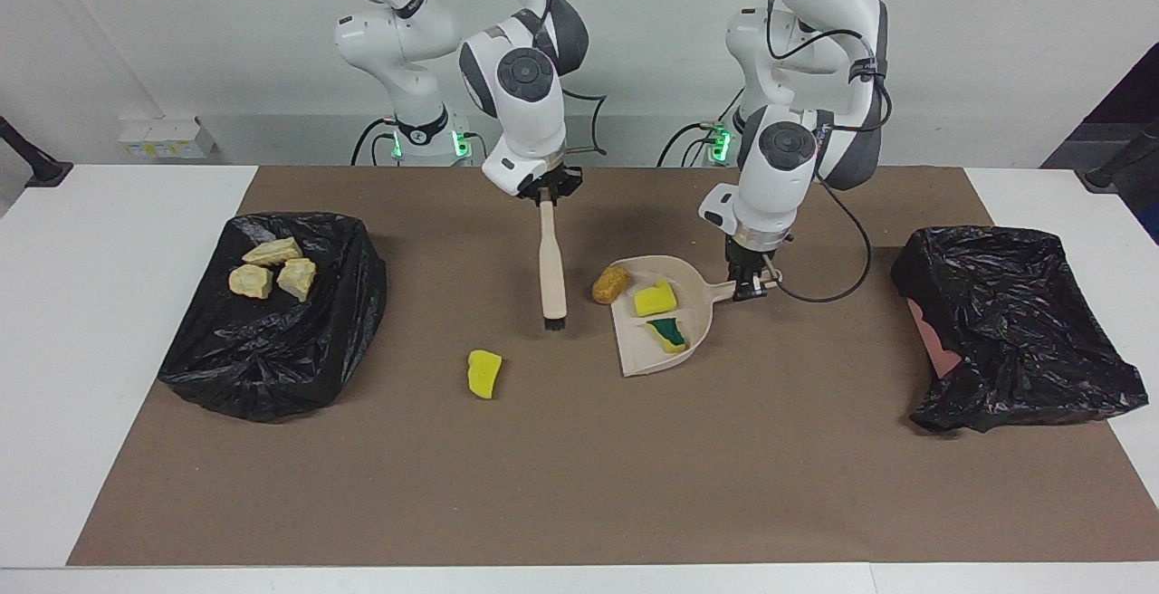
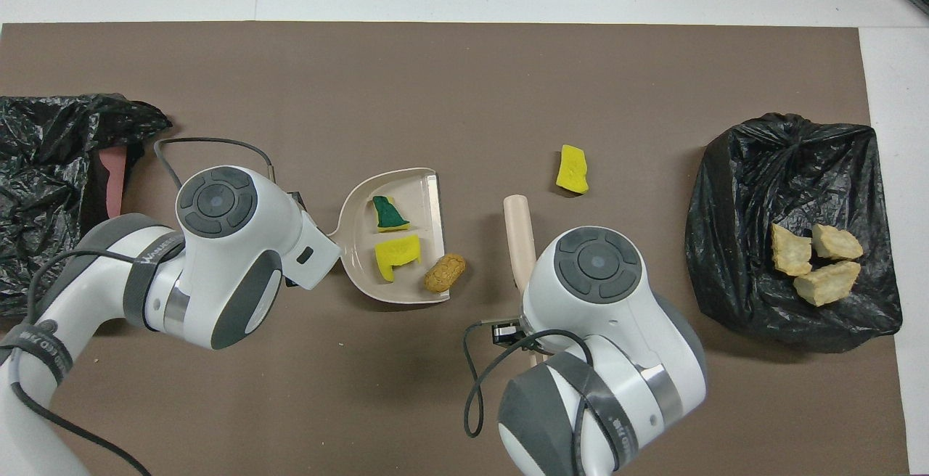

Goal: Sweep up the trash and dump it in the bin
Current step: 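Sweep the sponge pieces into the dustpan with the right gripper's brush, then move the brush beyond the last yellow sponge with the right gripper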

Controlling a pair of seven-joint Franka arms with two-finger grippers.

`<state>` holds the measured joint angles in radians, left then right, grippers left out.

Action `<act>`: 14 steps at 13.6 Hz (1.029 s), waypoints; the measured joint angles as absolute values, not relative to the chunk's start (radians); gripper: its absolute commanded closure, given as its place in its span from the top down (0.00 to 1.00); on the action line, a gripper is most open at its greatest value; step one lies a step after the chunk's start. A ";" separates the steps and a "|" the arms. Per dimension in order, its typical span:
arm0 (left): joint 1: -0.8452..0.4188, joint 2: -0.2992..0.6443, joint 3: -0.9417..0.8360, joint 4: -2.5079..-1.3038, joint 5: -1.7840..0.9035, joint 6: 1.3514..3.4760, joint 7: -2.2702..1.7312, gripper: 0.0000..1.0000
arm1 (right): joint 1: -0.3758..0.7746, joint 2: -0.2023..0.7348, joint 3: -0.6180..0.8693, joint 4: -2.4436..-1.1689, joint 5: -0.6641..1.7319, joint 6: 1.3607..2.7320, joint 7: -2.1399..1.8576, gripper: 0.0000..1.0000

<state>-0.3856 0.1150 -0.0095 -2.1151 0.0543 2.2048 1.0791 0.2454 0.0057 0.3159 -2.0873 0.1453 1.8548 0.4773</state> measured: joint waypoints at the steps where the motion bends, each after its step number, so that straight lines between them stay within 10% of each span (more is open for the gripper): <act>1: -0.386 0.115 -0.009 -2.115 0.054 2.205 1.079 0.00 | 0.243 0.010 0.316 -2.104 0.138 1.854 0.472 0.00; 10: -0.386 0.115 -0.009 -2.116 0.054 2.205 1.058 0.00 | 0.353 0.150 0.331 -2.125 0.439 2.255 0.433 0.00; 14: -0.386 0.115 -0.009 -2.116 0.054 2.205 1.046 0.00 | 0.354 0.160 0.321 -2.042 0.403 2.134 0.457 0.00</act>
<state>-0.3856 0.1148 -0.0092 -2.1163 0.0543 2.2050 1.0458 0.3537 0.1601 0.3214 -2.0418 0.4034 2.1337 0.4567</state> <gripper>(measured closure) 0.687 0.731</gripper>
